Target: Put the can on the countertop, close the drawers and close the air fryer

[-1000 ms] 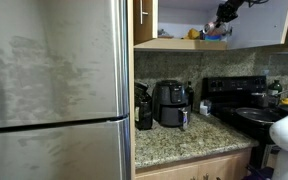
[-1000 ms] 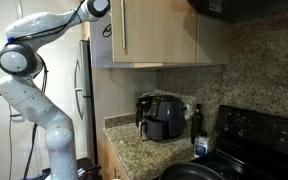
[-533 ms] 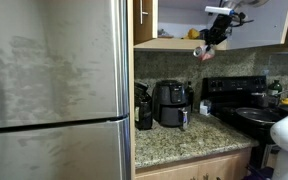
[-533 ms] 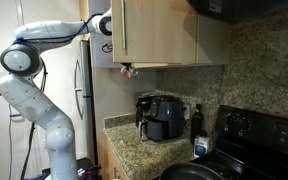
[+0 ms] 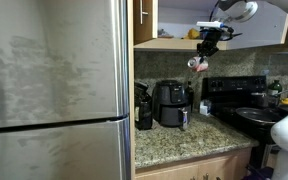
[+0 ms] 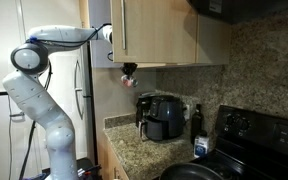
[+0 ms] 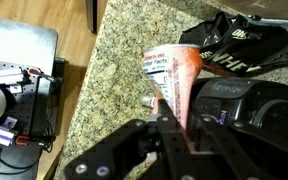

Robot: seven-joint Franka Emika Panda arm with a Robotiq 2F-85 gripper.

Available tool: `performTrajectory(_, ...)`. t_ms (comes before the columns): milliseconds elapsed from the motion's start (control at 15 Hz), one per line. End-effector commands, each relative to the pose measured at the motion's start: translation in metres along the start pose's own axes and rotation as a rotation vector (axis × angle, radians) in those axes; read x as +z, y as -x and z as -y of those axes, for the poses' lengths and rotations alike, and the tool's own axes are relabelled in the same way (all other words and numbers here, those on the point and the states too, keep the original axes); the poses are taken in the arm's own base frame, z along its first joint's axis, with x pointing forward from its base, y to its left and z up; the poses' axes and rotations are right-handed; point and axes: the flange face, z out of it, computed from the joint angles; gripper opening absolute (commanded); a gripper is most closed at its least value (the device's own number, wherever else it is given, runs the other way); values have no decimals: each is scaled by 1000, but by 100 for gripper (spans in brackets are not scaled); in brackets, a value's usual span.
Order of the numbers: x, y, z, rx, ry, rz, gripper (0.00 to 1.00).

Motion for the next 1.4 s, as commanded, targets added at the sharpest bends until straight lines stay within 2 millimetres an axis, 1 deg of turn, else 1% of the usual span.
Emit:
performTrajectory(0,51,18,-9,-42,133,36,5)
performTrajectory(267,129,50,-27,-97,329,40,5)
performTrajectory(333,147,56,-33,-108,377,46,5)
performTrajectory(400,159,61,-38,-120,408,47,5)
performTrajectory(467,156,65,-41,-131,410,49,5)
performTrajectory(533,152,62,-33,-116,383,25,19)
performTrajectory(600,158,66,-36,-123,398,25,19)
performTrajectory(733,159,67,-37,-126,402,25,19)
performTrajectory(800,158,66,-37,-126,401,26,5)
performTrajectory(933,188,63,-29,-121,469,47,5)
performTrajectory(1000,212,68,-29,-143,505,72,5)
performTrajectory(1067,230,73,-30,-153,541,66,5)
performTrajectory(1200,276,81,-33,-160,619,33,5)
performTrajectory(1333,326,84,-34,-151,654,-27,5)
